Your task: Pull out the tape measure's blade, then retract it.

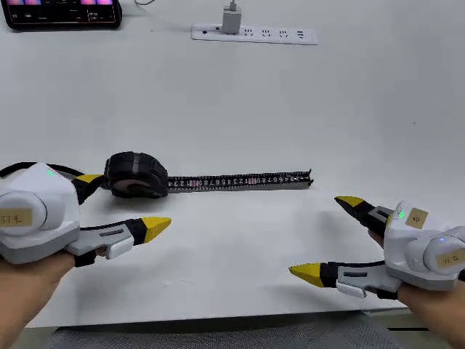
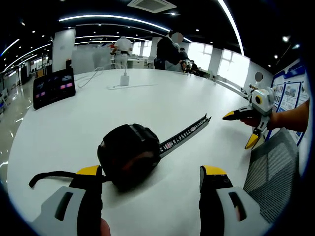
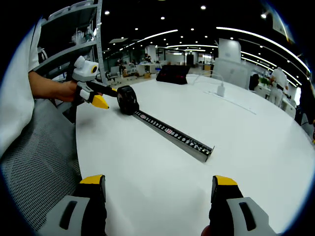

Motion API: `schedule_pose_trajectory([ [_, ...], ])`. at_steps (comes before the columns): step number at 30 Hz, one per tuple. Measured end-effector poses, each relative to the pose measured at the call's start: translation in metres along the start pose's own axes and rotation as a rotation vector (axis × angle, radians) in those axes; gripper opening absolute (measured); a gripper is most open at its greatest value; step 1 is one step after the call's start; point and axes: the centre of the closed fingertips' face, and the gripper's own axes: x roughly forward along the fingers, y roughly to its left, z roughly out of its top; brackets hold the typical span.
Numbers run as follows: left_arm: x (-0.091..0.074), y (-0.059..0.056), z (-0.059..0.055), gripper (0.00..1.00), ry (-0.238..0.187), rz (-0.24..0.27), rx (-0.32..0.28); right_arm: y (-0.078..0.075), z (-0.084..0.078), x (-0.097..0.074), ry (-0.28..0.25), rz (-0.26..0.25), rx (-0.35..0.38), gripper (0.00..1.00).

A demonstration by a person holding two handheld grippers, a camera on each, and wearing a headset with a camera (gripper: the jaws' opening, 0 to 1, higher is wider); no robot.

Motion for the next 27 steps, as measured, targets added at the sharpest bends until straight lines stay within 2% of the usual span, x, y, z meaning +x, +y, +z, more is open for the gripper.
schedule_pose_trajectory([
  [14, 0.007, 0.005, -0.001, 0.76, 0.004, 0.046, -0.043, -0.002, -0.002, 0.0, 0.004, -0.002, -0.004, 0.86],
  [17, 0.007, 0.009, 0.002, 0.71, -0.006, 0.078, -0.07, -0.003, -0.002, -0.001, 0.009, -0.002, -0.011, 0.85],
  [23, 0.013, 0.012, 0.003, 0.7, -0.004, 0.112, -0.113, -0.01, -0.001, 0.001, 0.015, 0.0, -0.023, 0.81],
  [26, 0.016, 0.012, 0.004, 0.71, -0.002, 0.129, -0.117, -0.015, 0.001, 0.001, 0.017, 0.002, -0.032, 0.78],
  [27, 0.016, 0.013, 0.004, 0.71, 0.003, 0.139, -0.103, -0.016, 0.002, 0.002, 0.018, 0.003, -0.035, 0.78],
])
